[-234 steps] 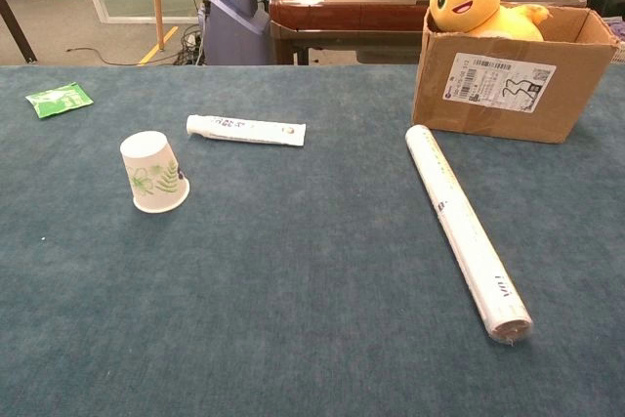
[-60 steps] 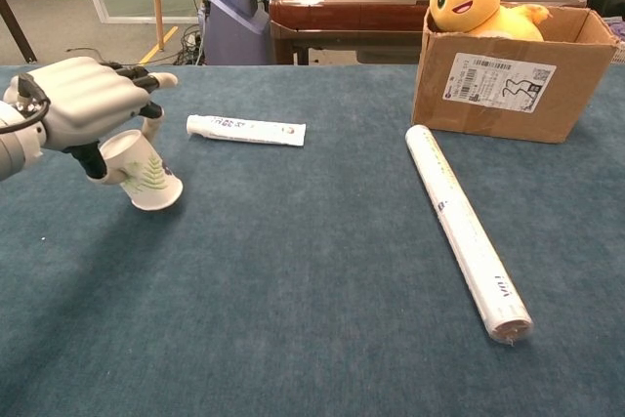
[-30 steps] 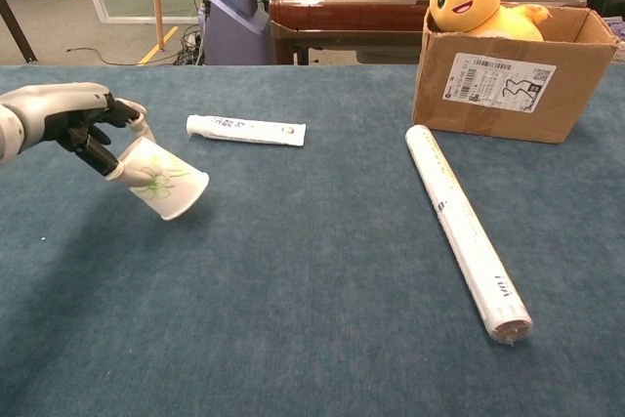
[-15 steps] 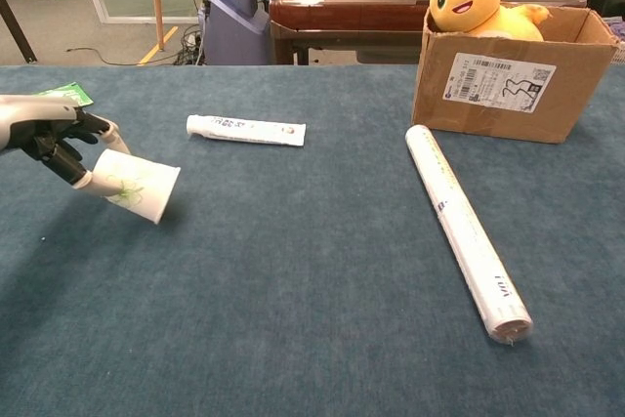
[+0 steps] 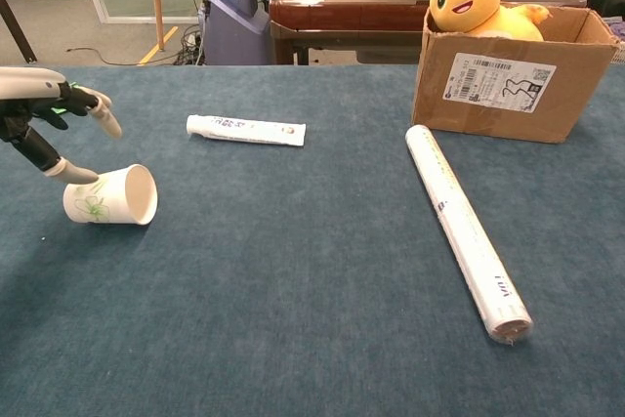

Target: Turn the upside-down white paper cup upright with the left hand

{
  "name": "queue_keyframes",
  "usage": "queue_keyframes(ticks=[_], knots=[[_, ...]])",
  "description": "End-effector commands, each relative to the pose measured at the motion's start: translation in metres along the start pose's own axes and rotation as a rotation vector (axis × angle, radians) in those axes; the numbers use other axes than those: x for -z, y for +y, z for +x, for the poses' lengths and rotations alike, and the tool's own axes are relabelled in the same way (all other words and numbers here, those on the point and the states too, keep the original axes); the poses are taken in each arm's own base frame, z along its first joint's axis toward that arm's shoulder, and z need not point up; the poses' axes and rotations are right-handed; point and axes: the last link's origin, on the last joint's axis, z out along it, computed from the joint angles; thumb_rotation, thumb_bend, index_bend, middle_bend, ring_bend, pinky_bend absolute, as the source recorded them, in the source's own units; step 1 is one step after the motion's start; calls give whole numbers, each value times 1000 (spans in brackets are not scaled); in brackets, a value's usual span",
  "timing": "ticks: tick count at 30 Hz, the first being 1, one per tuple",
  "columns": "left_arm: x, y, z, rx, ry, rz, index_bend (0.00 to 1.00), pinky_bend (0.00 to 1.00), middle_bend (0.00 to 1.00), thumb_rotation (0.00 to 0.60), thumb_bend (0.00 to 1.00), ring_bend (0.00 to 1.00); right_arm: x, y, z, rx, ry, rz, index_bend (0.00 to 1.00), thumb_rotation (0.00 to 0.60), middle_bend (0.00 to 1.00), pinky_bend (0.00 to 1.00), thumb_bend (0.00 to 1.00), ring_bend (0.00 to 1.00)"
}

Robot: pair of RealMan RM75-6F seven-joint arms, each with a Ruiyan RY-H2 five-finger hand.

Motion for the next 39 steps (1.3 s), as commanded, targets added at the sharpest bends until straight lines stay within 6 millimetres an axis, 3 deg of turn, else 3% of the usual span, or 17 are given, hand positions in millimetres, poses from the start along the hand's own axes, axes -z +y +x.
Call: queue_keyframes(ticks=[1, 7, 15, 25, 39], knots=[[8, 8, 0, -111, 35, -39, 263, 79, 0, 600, 206, 0, 0, 0, 0, 1, 2, -2, 110, 600, 327, 602, 0, 398], [14, 20, -5, -253, 63, -81, 230, 69, 0, 600, 206, 0, 0, 4, 5, -4, 20, -19, 110, 600, 327, 602, 0, 397], [10, 34, -15, -423, 39, -62, 79, 54, 0, 600, 206, 0, 0, 7, 10, -12, 38, -30, 110, 600, 330, 602, 0, 398], [-1, 46, -24, -532, -29, 13, 70, 37, 0, 600, 196, 0, 1, 9, 14, -22, 51, -30, 110, 600, 335, 602, 0, 398], [-13, 48, -29, -505, -53, 56, 68, 0, 0, 600, 163, 0, 1, 10, 15, -23, 56, -32, 110, 600, 335, 602, 0, 397]])
